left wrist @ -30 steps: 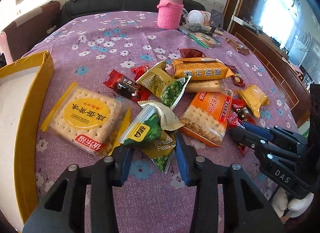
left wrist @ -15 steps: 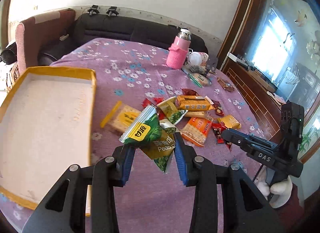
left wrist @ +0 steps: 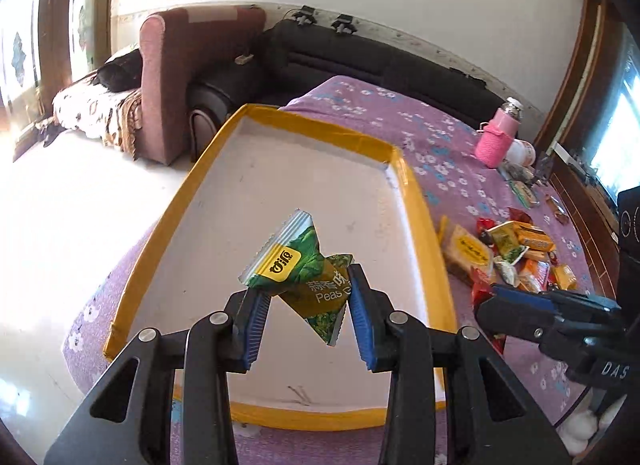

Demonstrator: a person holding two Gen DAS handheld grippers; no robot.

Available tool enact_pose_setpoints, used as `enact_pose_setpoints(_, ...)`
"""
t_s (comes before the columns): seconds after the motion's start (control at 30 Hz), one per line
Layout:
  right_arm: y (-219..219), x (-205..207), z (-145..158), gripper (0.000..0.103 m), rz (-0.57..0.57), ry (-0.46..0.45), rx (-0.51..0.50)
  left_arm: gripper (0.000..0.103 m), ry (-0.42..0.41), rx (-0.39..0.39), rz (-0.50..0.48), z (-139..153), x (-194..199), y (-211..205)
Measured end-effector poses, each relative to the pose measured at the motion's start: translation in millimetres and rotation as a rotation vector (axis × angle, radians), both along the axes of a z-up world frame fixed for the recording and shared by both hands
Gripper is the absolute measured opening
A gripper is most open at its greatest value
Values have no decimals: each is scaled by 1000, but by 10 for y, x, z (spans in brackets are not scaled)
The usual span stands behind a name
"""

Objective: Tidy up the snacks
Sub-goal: 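Carry both snacks over the yellow tray and open both grippers, then grasp orange cracker pack with left gripper while right gripper grasps red candy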

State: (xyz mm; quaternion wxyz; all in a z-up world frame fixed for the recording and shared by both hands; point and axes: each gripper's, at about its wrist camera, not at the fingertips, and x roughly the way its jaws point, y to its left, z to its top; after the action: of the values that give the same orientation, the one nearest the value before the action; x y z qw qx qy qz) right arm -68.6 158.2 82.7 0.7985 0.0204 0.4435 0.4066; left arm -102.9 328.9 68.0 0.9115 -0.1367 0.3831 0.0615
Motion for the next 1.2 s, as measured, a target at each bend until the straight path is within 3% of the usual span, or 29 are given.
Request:
enact_pose_setpoints(0.17, 439, 53, -316, 24, 35, 41, -57, 37, 32, -59, 56, -166, -20, 247)
enact_pose_setpoints(0.23, 530, 32, -385, 24, 42, 26, -86, 41, 28, -83, 74, -181, -42, 324)
enact_pose_setpoints(0.27, 560, 17, -404, 25, 47, 17, -96, 48, 29, -99, 87, -184, -49, 360)
enact_pose_setpoints(0.3, 579, -2, -404, 27, 50, 10, -101, 54, 28, -116, 98, -176, -60, 408)
enact_pose_setpoints(0.5, 440, -117, -194, 33, 44, -31, -52, 55, -9, -160, 130, -57, -133, 432)
enact_pose_setpoints(0.6, 125, -135, -8, 45, 3, -76, -9, 55, -52, -156, 108, 87, -172, 300)
enact_pose_setpoints(0.8, -1032, 110, 37, 49, -216, -117, -21, 70, -105, -168, -20, 319, -127, -183)
enact_pose_setpoints(1.03, -2674, 468, -127, 51, -582, -63, -46, 70, -63, -147, -269, 303, 87, -1019)
enact_pose_setpoints(1.2, -3370, 626, -175, 55, -727, -49, -54, 70, -9, -128, -457, 198, 284, -1728)
